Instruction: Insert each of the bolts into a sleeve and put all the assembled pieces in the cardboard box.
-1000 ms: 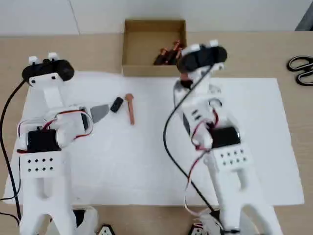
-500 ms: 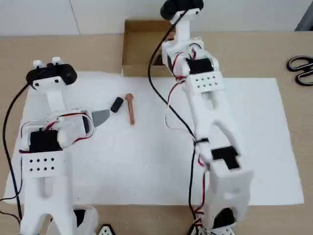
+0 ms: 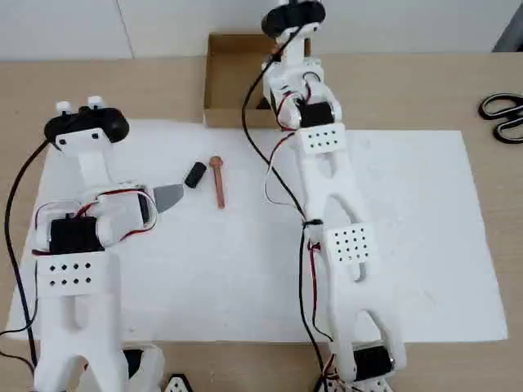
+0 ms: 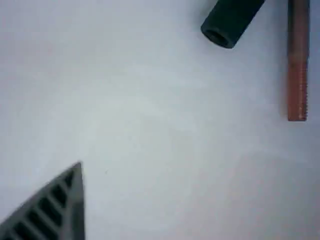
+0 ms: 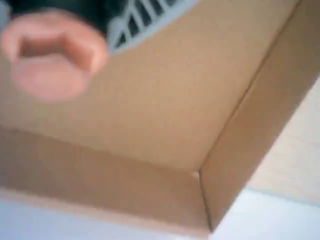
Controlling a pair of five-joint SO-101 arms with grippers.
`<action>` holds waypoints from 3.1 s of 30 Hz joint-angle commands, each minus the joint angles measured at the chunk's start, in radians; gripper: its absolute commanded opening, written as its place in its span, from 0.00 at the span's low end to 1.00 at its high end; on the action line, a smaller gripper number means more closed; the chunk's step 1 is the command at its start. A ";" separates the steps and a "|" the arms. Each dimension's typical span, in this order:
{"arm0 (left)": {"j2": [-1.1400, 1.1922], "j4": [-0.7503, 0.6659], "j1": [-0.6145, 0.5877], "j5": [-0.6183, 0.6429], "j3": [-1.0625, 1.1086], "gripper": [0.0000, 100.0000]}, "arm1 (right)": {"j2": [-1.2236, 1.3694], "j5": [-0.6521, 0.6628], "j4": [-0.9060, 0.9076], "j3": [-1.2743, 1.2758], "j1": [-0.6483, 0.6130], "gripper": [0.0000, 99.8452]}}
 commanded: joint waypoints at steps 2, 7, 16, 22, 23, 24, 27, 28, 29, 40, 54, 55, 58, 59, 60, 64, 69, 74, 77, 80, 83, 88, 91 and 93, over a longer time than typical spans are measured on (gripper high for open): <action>-0.026 0.009 -0.008 -0.006 -0.004 0.34 | 0.015 0.009 -0.005 -0.127 0.012 0.01; -0.026 0.009 -0.008 -0.006 -0.004 0.34 | 0.021 0.009 -0.005 -0.126 0.010 0.06; -0.026 0.009 -0.008 -0.028 -0.004 0.34 | 0.024 0.009 -0.005 -0.081 0.010 0.21; -0.026 0.009 -0.008 -0.028 -0.004 0.34 | 0.013 0.009 0.002 -0.109 0.010 0.21; -0.026 0.009 -0.008 -0.028 -0.004 0.34 | 0.013 0.009 0.013 -0.140 0.008 0.21; -0.026 0.009 -0.008 -0.028 -0.004 0.34 | 0.013 0.009 0.045 -0.180 0.004 0.21; -0.025 0.009 -0.008 -0.034 -0.004 0.34 | -0.013 0.009 0.193 -0.238 -0.013 0.21; -0.025 0.009 -0.008 -0.046 -0.004 0.34 | -0.042 0.009 0.245 -0.239 -0.021 0.21; -0.025 0.009 -0.008 -0.054 -0.004 0.34 | -0.081 0.005 0.308 -0.241 -0.022 0.21; -0.025 0.009 -0.006 -0.060 -0.004 0.34 | -0.323 0.000 0.831 -0.239 -0.159 0.21; -0.032 0.029 -0.241 -0.061 -0.005 0.34 | -0.243 0.002 0.865 -0.239 -0.334 0.21; -0.032 0.029 -0.269 -0.061 -0.005 0.34 | -0.223 0.002 0.863 -0.239 -0.348 0.21; -0.032 0.029 -0.331 -0.060 -0.004 0.34 | -0.165 -0.061 0.820 -0.239 -0.386 0.21; -0.032 0.031 -0.344 -0.060 -0.002 0.34 | -0.140 -0.121 0.789 -0.239 -0.397 0.21; -0.032 0.031 -0.348 -0.060 0.005 0.34 | -0.117 -0.189 0.751 -0.239 -0.404 0.21; -0.032 0.026 -0.350 -0.060 0.041 0.34 | -0.044 -0.379 0.624 -0.239 -0.414 0.21; -0.032 0.023 -0.350 -0.061 0.073 0.34 | -0.025 -0.554 0.578 -0.239 -0.417 0.21; -0.032 0.023 -0.350 -0.061 0.076 0.34 | -0.018 -0.563 0.585 -0.239 -0.417 0.21; -0.032 0.023 -0.350 -0.061 0.076 0.34 | -0.016 -0.563 0.590 -0.239 -0.417 0.21; -0.032 0.023 -0.350 -0.061 0.076 0.34 | -0.016 -0.565 0.641 -0.239 -0.420 0.21; -0.032 0.023 -0.350 -0.061 0.074 0.34 | -0.016 -0.600 0.694 -0.239 -0.418 0.21; -0.032 0.021 -0.347 -0.061 0.070 0.34 | -0.016 -0.660 0.760 -0.239 -0.418 0.21; -0.032 0.021 -0.347 -0.061 0.070 0.34 | -0.016 -0.661 0.782 -0.239 -0.418 0.21; -0.032 0.021 -0.347 -0.061 0.070 0.34 | -0.016 -0.663 0.796 -0.239 -0.420 0.21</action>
